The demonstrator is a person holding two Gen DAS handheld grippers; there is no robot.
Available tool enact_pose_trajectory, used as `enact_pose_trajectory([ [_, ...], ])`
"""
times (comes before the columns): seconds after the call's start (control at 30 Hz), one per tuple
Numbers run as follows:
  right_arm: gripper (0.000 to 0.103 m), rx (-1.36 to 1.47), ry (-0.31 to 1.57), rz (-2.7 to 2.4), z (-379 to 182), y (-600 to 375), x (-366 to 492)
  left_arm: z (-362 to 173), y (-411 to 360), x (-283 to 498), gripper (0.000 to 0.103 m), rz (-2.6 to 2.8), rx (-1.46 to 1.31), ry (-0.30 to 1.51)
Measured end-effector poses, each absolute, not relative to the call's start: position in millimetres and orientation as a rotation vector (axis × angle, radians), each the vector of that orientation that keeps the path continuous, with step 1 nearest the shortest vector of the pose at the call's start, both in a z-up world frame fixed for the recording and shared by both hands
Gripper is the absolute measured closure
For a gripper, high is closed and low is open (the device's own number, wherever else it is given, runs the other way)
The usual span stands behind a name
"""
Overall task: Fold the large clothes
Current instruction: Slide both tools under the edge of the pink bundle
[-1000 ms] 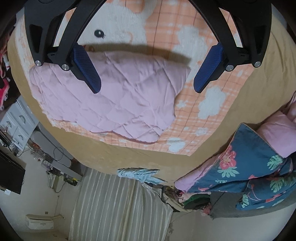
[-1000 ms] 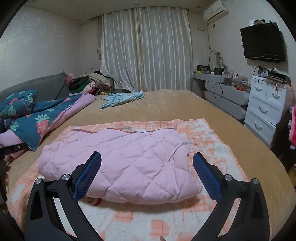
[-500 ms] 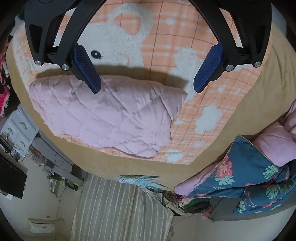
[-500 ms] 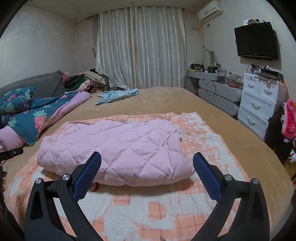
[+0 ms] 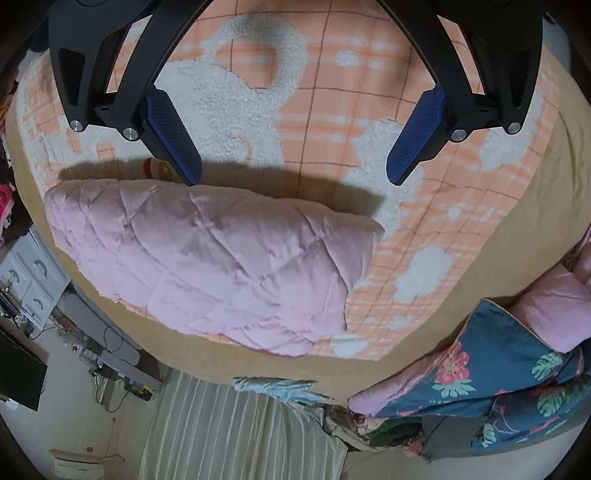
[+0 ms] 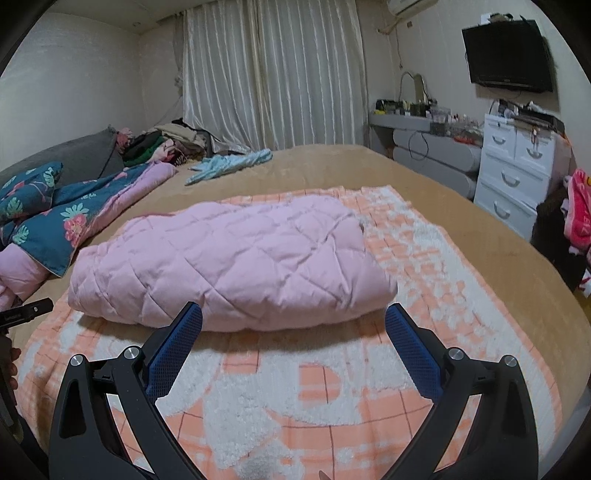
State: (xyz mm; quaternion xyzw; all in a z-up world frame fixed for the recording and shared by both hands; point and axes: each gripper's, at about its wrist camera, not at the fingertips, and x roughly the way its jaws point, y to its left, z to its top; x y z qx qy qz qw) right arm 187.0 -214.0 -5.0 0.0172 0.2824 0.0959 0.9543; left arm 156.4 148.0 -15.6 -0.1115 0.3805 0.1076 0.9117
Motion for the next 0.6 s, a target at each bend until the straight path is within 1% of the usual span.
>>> enact_pose_trajectory([
  [0.3, 0.004, 0.085, 0.677, 0.129, -34.0, -216.3, 212.5, -34.9, 153.1, 173.4, 0.009, 0.222, -0.291, 0.817],
  [0.6, 0.004, 0.214, 0.754, 0.113, -54.0, -222.1, 246.6, -60.7, 181.1, 203.4, 0.009, 0.188, -0.56, 0.83],
])
